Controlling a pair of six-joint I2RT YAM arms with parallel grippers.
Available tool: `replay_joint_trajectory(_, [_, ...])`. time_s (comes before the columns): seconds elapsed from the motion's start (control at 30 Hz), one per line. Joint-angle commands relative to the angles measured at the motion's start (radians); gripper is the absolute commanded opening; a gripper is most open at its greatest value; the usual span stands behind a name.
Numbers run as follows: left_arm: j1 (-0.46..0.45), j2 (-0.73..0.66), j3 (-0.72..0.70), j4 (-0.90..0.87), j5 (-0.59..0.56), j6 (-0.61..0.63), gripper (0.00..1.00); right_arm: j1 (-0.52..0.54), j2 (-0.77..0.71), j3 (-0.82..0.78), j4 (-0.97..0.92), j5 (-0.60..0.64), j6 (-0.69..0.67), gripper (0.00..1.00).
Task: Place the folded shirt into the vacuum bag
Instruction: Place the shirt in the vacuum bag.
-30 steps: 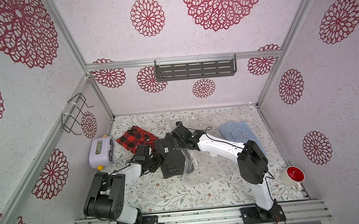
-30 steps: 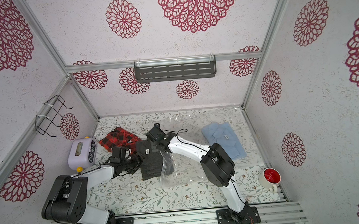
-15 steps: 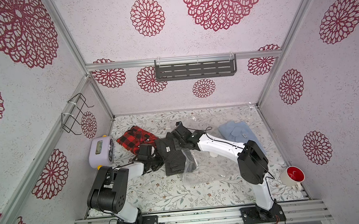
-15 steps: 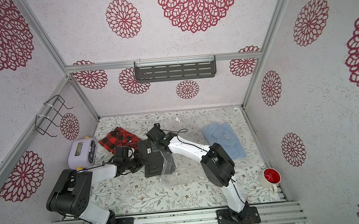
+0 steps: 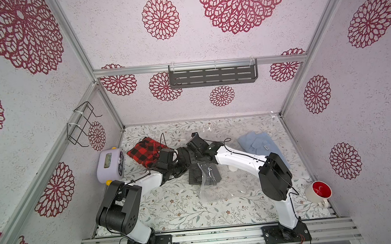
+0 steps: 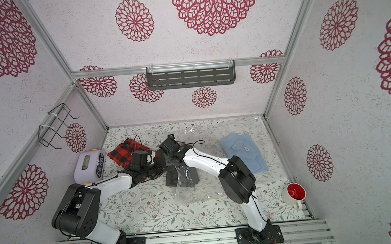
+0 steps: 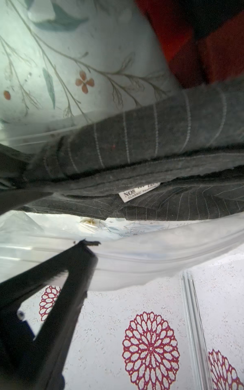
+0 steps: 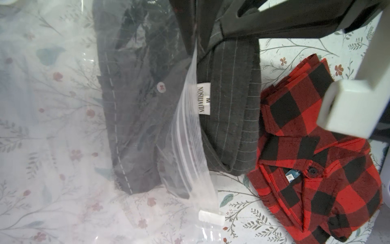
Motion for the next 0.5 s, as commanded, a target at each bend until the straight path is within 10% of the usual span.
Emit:
replay_joint_trajectory(0.0, [-0.023, 0.054, 0.023, 0.061, 0.007, -0.008, 0.01, -0.002, -0.001, 0.044, -0.010, 0.004, -0.015, 0.00])
replay_joint_trajectory(0.47, [-0.129, 0.205, 0.088, 0.198, -0.014, -0.095, 0.02, -0.005, 0.016, 0.064, -0.023, -0.009, -0.009, 0.00])
